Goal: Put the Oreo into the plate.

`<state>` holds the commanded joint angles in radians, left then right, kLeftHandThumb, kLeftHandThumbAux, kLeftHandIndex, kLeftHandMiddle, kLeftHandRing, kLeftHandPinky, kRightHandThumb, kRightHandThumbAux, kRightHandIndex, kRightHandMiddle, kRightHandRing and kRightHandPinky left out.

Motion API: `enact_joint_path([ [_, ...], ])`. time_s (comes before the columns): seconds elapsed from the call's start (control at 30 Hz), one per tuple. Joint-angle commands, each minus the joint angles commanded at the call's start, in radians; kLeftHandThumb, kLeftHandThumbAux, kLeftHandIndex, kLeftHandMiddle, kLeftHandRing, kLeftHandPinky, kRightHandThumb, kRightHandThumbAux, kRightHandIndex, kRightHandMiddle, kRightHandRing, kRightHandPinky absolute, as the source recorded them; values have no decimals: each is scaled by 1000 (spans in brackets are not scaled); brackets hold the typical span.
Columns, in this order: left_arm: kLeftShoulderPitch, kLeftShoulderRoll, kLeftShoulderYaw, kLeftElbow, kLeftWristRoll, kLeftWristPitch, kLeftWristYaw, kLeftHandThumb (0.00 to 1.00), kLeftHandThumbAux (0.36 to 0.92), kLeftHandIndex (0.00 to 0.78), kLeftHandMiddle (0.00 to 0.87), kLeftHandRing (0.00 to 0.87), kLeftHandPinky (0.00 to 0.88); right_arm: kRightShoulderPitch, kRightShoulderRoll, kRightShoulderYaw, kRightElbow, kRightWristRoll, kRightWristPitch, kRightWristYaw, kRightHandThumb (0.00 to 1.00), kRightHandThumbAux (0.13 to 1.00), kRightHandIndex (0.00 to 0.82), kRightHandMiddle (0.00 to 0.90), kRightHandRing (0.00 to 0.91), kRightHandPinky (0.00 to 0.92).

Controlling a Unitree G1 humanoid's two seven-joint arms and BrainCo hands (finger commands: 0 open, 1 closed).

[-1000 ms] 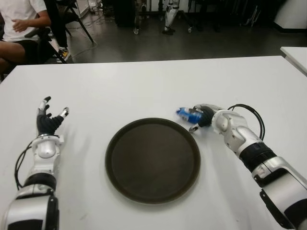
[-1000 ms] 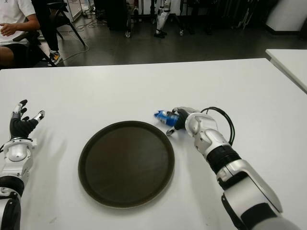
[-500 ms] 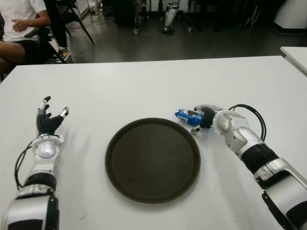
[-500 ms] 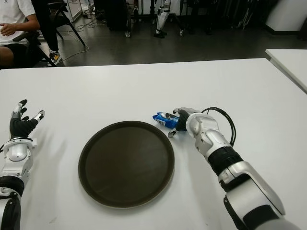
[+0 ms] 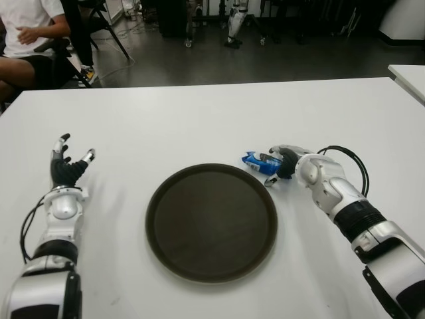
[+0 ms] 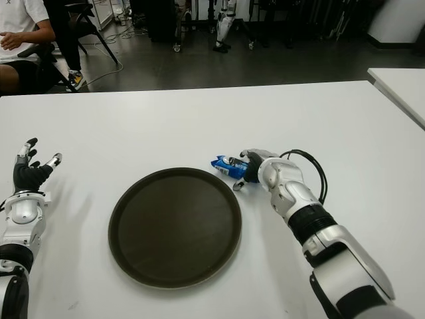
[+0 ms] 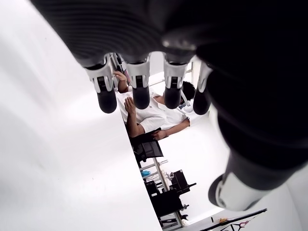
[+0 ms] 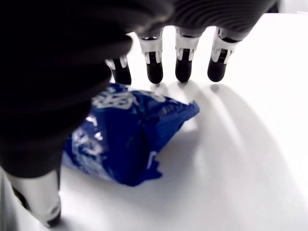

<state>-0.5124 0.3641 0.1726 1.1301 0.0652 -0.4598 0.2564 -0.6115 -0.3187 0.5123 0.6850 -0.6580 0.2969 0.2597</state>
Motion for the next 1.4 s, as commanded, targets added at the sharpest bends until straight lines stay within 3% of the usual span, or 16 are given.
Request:
enact_joint_path([
  [0.03, 0, -1, 0, 0, 0, 0, 1, 0, 746, 0, 0, 0, 0, 8, 6, -15, 26, 5, -30, -70, 0, 733, 0, 28, 10, 6],
  [0.17, -1, -2, 1, -1, -2, -1, 0, 0, 760, 0, 0, 0, 0, 28, 19, -66, 91, 29, -124, -253, 23, 831, 210, 206, 189, 203],
  [0.2, -1, -2, 2, -1, -3, -2, 0, 0, 763, 0, 0, 0, 0, 28, 22, -75, 106, 34, -142, -280, 257, 797, 284, 276, 265, 292],
  [0.27, 0, 0, 5, 1, -6, -3, -2, 0, 761, 0, 0, 0, 0, 26, 34, -93, 140, 46, -176, -345, 464, 767, 350, 361, 358, 390],
  [0.33, 2, 2, 7, 1, -8, -4, -3, 0, 754, 0, 0, 0, 0, 24, 41, -102, 162, 53, -196, -385, 595, 746, 393, 450, 458, 483],
  [0.4, 1, 2, 8, 3, -9, -3, -2, 0, 749, 0, 0, 0, 0, 21, 49, -110, 177, 56, -205, -418, 641, 739, 408, 492, 504, 528],
  [0.57, -6, 6, 7, 19, -6, 5, -5, 0, 733, 0, 0, 0, 0, 16, 74, -139, 214, 73, -220, -506, 685, 728, 425, 641, 649, 663],
  [0.7, -8, 5, 8, 21, -9, 5, -9, 0, 723, 0, 0, 0, 0, 11, 81, -149, 233, 85, -232, -521, 693, 726, 429, 693, 698, 707],
  [1.4, -4, 1, 3, 12, -1, -3, 15, 0, 731, 0, 0, 0, 0, 7, 99, -180, 252, 139, -245, -510, 701, 720, 435, 764, 764, 757],
])
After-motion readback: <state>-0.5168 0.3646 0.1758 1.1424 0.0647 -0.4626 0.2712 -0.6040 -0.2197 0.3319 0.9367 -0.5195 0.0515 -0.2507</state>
